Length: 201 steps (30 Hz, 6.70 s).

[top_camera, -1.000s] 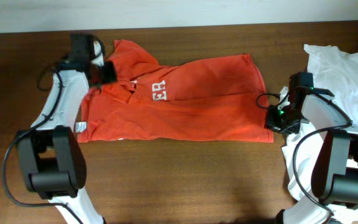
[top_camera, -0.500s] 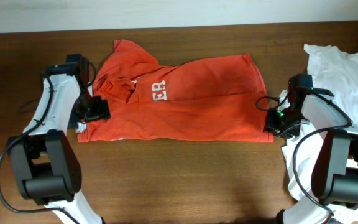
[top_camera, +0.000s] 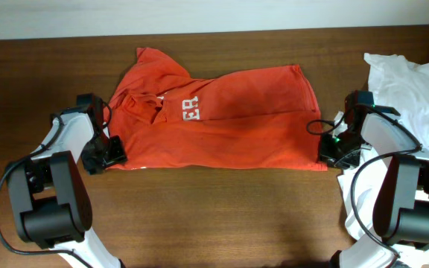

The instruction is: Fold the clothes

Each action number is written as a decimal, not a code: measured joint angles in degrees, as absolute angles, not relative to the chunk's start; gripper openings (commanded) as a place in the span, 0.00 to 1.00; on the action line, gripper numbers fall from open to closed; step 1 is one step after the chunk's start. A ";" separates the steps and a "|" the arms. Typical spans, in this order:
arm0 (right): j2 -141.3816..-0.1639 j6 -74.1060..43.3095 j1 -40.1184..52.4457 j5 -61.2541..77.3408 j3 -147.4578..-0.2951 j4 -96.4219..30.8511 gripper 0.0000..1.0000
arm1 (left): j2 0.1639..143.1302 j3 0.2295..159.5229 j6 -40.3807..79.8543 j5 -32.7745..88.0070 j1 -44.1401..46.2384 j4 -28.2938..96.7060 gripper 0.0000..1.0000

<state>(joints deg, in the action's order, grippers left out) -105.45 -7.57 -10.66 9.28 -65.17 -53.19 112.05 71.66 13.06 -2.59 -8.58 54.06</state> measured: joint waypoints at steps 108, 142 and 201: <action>-113.73 -6.26 -6.13 16.21 -69.89 -10.50 0.67 | 129.45 93.76 11.51 31.05 -3.81 20.88 0.01; -119.39 -11.49 -9.04 15.75 -92.53 -47.40 0.49 | 114.89 93.82 3.31 27.16 -10.70 65.06 0.00; -118.89 -9.02 -5.21 -4.10 -87.83 -88.86 0.42 | 114.65 83.77 2.15 6.57 -11.44 86.26 0.37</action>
<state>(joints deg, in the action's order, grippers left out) -118.89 -9.02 -5.21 -4.10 -87.83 -88.86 114.65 83.77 2.15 6.57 -11.44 86.26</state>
